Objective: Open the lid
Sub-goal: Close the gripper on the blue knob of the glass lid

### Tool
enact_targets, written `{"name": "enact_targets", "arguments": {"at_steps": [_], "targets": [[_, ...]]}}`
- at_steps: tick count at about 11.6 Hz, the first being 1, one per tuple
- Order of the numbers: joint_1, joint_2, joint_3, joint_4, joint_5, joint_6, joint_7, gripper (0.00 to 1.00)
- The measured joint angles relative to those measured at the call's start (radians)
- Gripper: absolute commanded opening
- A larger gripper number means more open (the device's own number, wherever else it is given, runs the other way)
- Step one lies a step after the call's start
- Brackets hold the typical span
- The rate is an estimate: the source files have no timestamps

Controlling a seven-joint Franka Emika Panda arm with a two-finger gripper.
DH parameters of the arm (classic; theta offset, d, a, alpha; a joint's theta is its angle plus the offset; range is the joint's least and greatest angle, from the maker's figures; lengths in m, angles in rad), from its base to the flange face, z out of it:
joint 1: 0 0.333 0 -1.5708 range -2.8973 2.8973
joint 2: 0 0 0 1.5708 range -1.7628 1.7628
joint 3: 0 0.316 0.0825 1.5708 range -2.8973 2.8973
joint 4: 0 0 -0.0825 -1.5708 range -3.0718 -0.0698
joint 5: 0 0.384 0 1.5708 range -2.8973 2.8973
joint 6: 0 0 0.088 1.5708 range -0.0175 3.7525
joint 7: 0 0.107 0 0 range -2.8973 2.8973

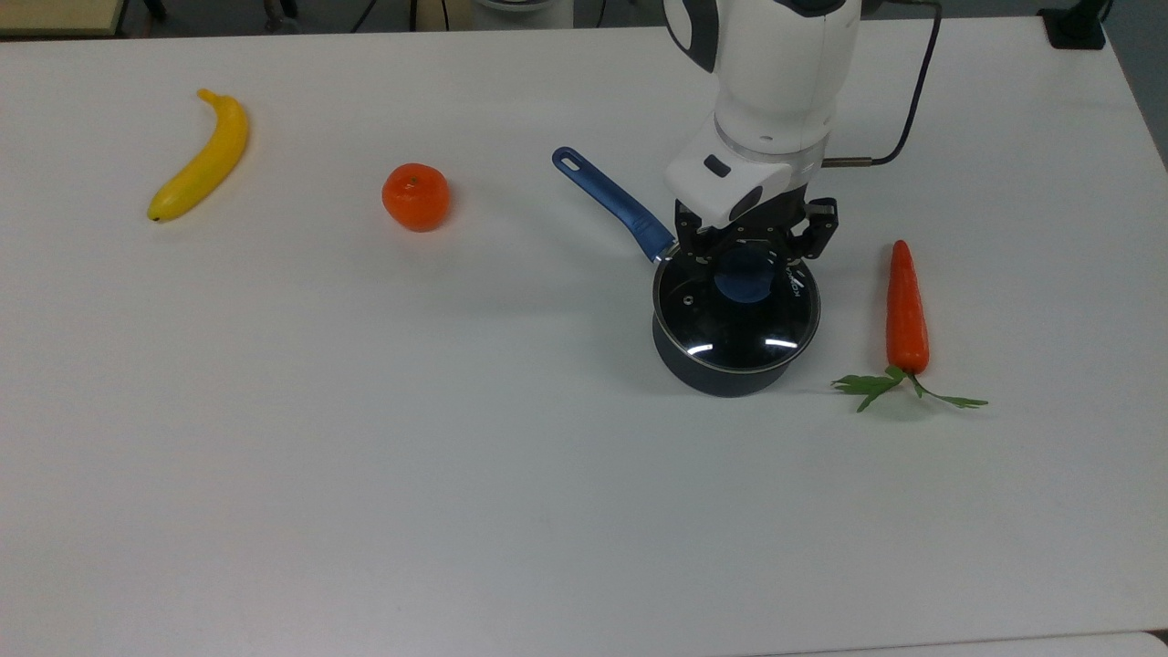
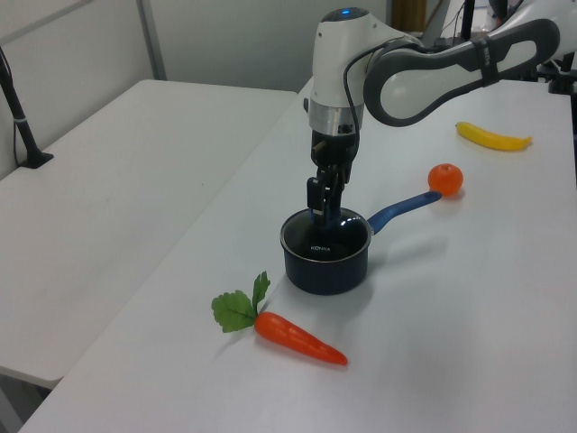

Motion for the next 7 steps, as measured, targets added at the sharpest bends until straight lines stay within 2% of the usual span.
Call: {"name": "enact_targets", "arguments": {"at_steps": [4, 7], "targets": [[0.0, 0.0, 0.0, 0.002, 0.0, 0.001, 0.003, 0.28], [0.0, 0.0, -0.001, 0.003, 0.0, 0.001, 0.004, 0.26]]}}
